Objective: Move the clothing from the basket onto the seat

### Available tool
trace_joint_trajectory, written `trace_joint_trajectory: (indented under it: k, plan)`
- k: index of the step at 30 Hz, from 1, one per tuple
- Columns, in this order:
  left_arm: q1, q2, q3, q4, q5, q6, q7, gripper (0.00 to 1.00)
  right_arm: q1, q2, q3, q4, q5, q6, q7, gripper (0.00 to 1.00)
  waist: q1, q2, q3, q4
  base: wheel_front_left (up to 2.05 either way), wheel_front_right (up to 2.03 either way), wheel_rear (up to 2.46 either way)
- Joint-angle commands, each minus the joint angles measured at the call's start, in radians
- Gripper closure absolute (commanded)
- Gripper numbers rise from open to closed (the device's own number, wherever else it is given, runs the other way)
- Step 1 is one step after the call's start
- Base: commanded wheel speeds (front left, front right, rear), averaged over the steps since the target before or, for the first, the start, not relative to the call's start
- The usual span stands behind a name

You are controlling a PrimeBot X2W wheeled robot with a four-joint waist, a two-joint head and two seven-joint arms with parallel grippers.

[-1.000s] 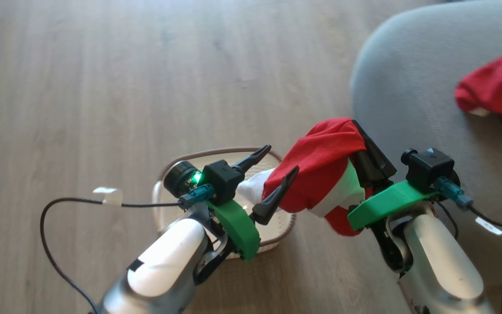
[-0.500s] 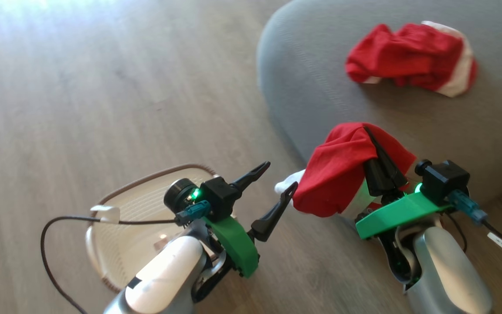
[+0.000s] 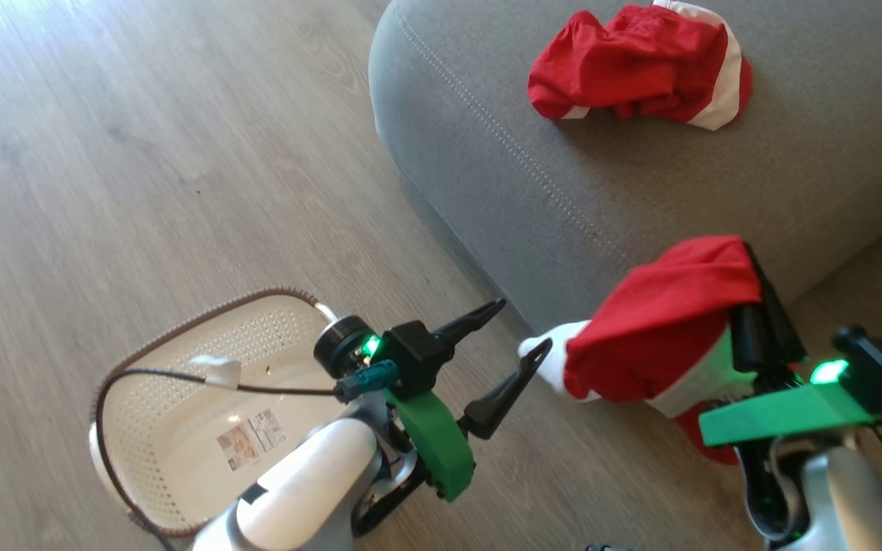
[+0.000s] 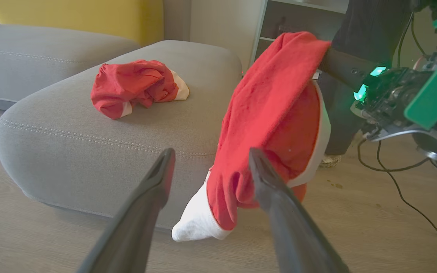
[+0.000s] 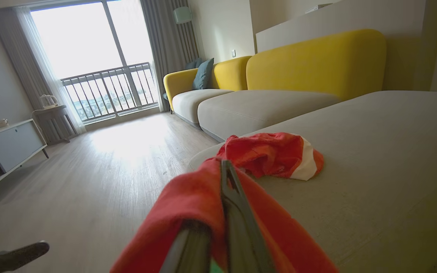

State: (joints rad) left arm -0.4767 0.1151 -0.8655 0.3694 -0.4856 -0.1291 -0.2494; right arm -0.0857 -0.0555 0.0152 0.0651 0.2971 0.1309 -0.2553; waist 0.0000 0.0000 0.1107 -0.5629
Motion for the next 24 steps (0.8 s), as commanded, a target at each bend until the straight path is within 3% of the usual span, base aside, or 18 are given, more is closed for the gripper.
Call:
trace_joint_trajectory:
  k: [1,12,24]
  plan:
    - [-0.062,0.015,0.025,-0.034,-0.010,-0.001,-0.012,0.00,-0.004,0.004,0.006,-0.054,-0.006,0.000,-0.006,1.00,0.0000,0.0000,0.012,-0.003,0.00,0.00,0.00]
    - [-0.062,0.060,0.014,-0.070,-0.008,-0.001,-0.012,0.00,-0.060,0.000,-0.040,-0.092,-0.049,0.000,-0.006,1.00,0.0000,0.0000,0.067,-0.004,0.00,0.00,0.00]
    - [-0.033,0.141,0.047,-0.087,0.014,-0.002,-0.012,0.00,-0.386,-0.173,-0.051,0.017,-0.148,0.000,-0.006,1.00,0.0000,0.0000,0.166,-0.010,0.00,0.00,0.00]
